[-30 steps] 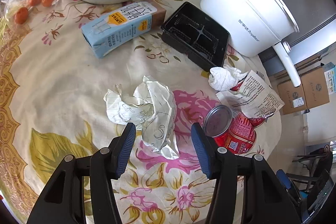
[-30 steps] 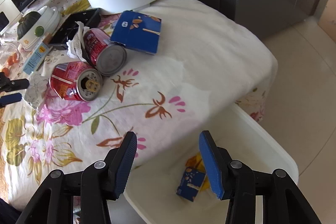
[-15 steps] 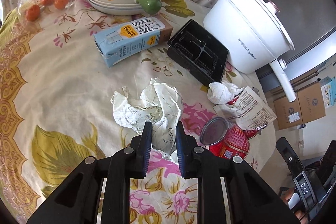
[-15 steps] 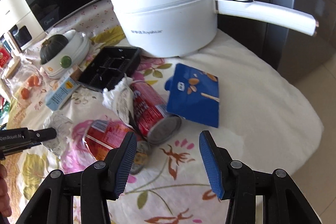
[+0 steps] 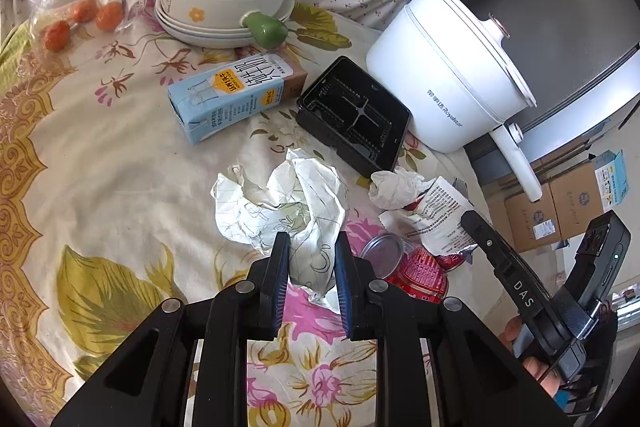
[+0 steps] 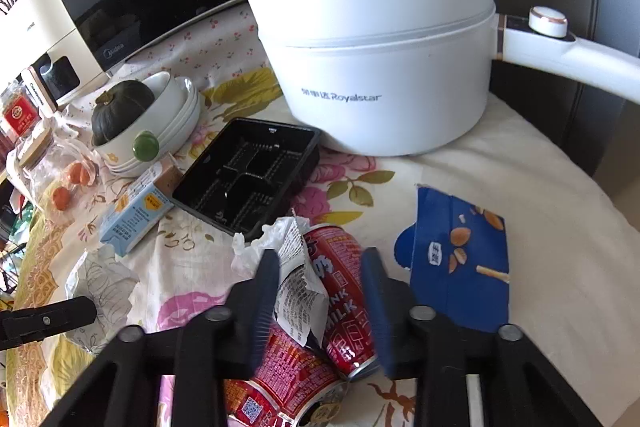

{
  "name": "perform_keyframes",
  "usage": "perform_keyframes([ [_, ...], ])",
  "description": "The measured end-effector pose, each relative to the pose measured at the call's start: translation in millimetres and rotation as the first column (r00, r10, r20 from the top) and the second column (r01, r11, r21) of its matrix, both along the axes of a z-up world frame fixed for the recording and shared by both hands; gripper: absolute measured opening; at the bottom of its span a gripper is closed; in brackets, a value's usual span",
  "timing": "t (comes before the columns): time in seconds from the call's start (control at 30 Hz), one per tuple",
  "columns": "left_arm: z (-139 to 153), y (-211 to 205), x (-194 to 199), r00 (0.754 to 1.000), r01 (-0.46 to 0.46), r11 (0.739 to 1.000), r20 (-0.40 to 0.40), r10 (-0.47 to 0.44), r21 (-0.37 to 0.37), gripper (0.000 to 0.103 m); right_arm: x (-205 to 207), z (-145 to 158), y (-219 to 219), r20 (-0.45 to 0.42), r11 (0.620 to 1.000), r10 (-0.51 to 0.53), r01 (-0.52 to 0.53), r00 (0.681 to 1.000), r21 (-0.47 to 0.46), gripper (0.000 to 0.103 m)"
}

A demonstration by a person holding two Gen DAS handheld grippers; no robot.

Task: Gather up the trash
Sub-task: 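Carry both wrappers from the table toward the white bin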

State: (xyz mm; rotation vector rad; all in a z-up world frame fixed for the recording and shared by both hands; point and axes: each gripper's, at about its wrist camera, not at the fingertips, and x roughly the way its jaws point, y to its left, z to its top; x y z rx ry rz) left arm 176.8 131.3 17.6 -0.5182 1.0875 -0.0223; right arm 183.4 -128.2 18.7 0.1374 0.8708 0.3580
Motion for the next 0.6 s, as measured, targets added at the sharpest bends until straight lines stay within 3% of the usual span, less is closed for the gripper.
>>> perform_keyframes([
  [0.1,2,0,-1,1.000,0.003,1.000,0.013,-0.003,-0.014,0.022,-8,13,4,0.054,1.000,0.020,-0.020,0.998,0.009,0.008],
  [0.27,7,2,-4,0.999,0.002,0.999,0.037,0.000,-0.040,0.022,-24,43,-5,0.118,0.996,0.015,-0.025,0.993,0.086,0.008],
  [0.43,14,-1,-7,0.998,0.012,0.998,0.061,-0.009,-0.055,0.022,-40,56,-26,0.116,0.989,-0.022,0.005,0.993,0.149,0.008],
  [0.6,24,-9,-12,0.995,0.039,0.997,0.099,-0.033,-0.064,0.022,-61,65,-49,0.079,0.988,-0.071,0.059,0.994,0.140,0.008],
])
